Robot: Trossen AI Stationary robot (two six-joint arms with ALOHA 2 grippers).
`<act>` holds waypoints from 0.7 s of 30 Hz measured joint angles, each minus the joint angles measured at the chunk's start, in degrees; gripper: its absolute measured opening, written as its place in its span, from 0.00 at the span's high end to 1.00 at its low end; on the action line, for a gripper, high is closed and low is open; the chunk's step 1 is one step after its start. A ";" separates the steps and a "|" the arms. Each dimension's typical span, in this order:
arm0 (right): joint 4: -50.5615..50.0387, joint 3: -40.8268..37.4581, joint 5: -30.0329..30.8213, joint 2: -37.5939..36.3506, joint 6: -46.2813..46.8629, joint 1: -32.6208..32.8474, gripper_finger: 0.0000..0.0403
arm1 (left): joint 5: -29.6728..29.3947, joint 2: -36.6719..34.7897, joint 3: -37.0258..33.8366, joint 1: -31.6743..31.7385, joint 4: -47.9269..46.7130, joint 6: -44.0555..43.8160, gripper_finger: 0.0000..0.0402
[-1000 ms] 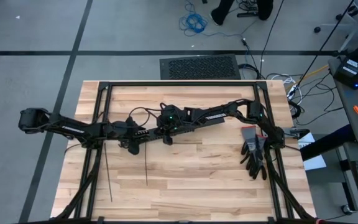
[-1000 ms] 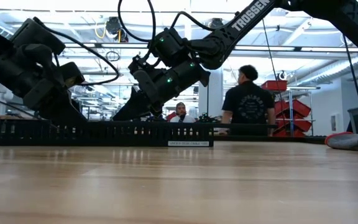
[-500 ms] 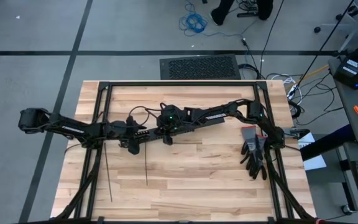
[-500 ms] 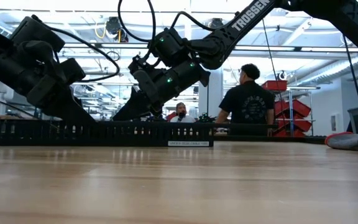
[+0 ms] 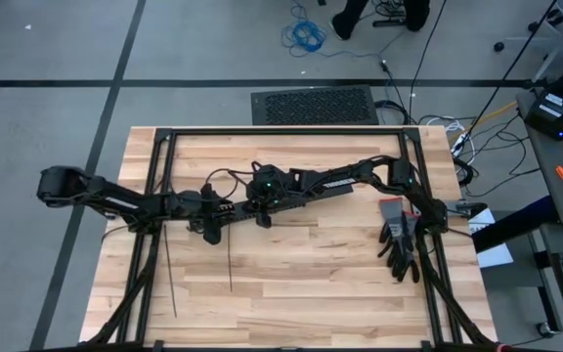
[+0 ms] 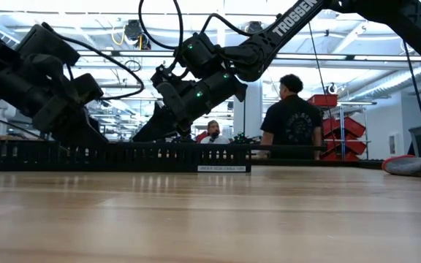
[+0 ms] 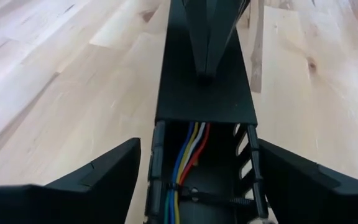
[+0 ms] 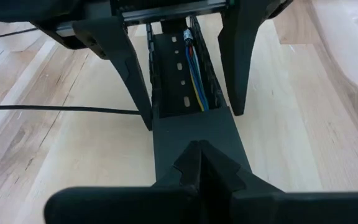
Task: Ziptie cables
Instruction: Close the black cable duct with the cable duct cover
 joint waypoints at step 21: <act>1.03 0.42 -0.56 0.06 0.66 0.63 1.00 | 0.27 3.76 0.00 -0.02 2.94 0.42 0.47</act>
